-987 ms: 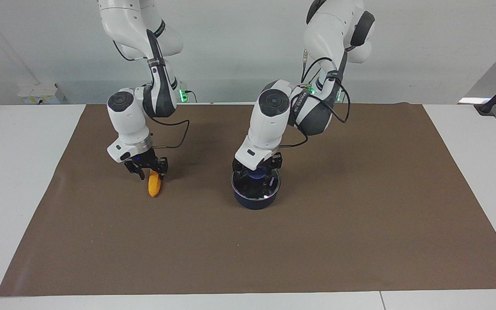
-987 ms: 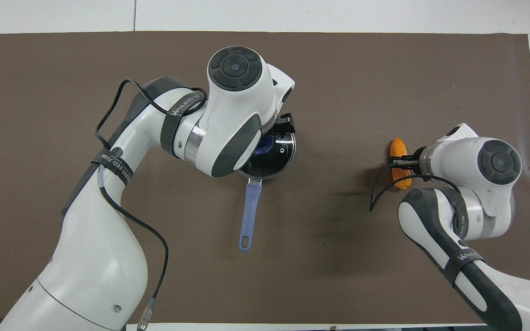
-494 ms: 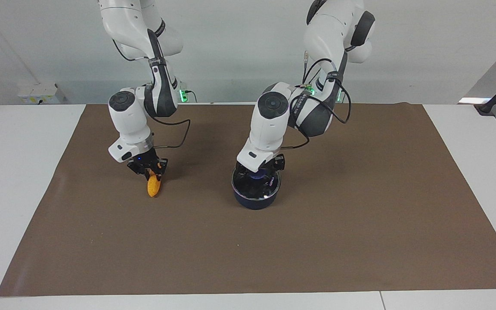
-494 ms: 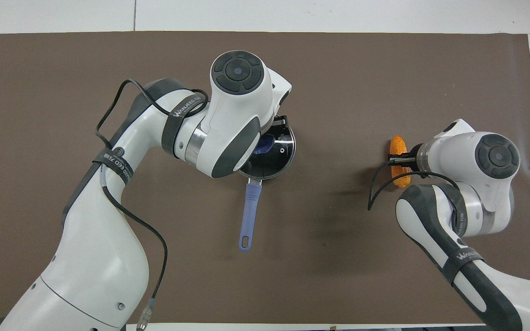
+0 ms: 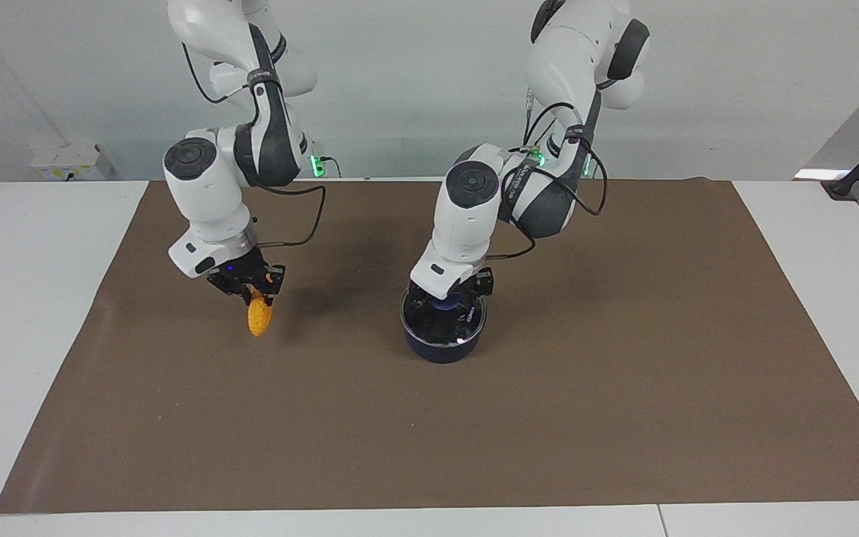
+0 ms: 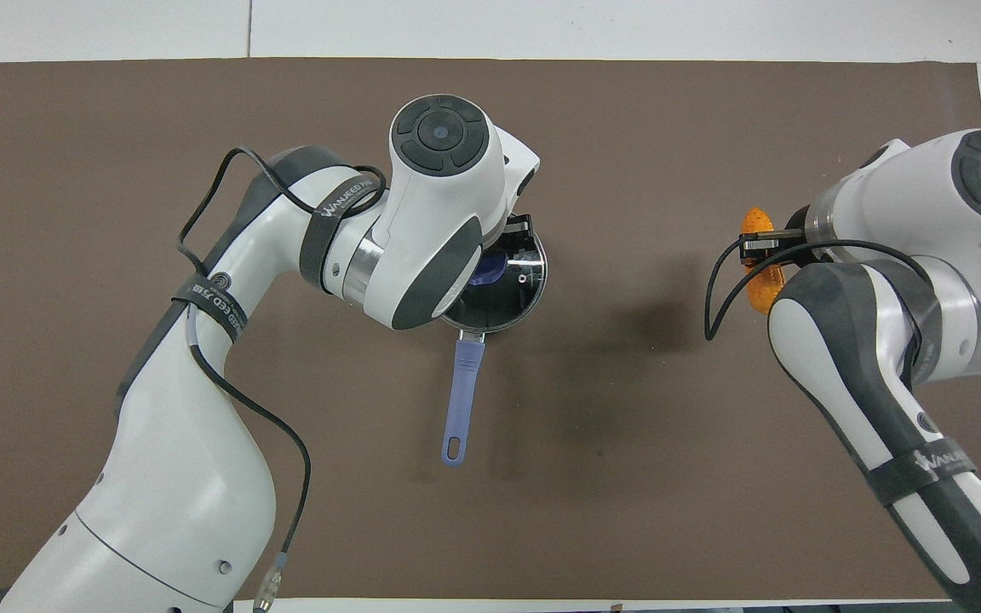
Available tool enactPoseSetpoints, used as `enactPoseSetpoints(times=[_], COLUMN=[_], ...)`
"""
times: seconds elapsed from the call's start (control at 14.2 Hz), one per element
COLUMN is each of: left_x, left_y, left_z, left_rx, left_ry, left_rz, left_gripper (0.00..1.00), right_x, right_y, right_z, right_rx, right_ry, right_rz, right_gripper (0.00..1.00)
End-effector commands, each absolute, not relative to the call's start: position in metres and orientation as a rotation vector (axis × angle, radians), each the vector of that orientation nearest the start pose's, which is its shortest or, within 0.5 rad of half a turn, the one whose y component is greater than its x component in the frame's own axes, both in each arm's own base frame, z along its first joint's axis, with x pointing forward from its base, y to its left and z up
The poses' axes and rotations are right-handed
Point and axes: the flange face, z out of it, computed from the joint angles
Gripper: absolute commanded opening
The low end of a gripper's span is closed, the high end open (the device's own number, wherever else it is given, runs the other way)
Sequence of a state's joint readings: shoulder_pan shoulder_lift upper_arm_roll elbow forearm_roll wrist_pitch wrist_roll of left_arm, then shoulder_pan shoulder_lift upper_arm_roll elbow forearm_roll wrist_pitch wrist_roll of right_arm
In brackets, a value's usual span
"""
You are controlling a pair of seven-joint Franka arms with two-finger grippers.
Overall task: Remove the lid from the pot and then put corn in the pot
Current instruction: 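Grasp the lid knob with the left gripper while the right gripper grasps the corn, then lift the lid away with the left gripper while the right gripper carries corn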
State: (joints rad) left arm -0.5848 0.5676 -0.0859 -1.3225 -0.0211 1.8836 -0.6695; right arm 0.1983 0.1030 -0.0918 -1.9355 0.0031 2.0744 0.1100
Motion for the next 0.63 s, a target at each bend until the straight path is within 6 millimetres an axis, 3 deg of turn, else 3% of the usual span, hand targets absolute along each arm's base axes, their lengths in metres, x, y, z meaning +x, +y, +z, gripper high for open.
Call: enactPoseSetpoints(times=[0.0, 0.07, 0.42, 0.56], left_x=[0.563, 0.563, 0.563, 0.562], left_y=[-0.436, -0.435, -0.436, -0.437], left_z=[0.41, 0.409, 0.41, 0.41], left_rx=[-3.154, -3.144, -3.141, -3.143], left_ry=[-0.026, -0.019, -0.014, -0.011], left_rz=[0.07, 0.057, 0.046, 0.052], left_gripper=[0.92, 0.92, 0.91, 0.81], right_x=[0.593, 0.593, 0.593, 0.594], right_y=[0.081, 0.091, 0.091, 0.093], right_z=[0.451, 0.456, 0.46, 0.463], right_rx=[-3.134, -3.133, -3.133, -3.132], right_ry=[-0.003, -0.027, -0.037, -0.044], right_rz=[-0.007, -0.016, 0.006, -0.004], right_gripper=[0.0, 0.0, 0.0, 0.0])
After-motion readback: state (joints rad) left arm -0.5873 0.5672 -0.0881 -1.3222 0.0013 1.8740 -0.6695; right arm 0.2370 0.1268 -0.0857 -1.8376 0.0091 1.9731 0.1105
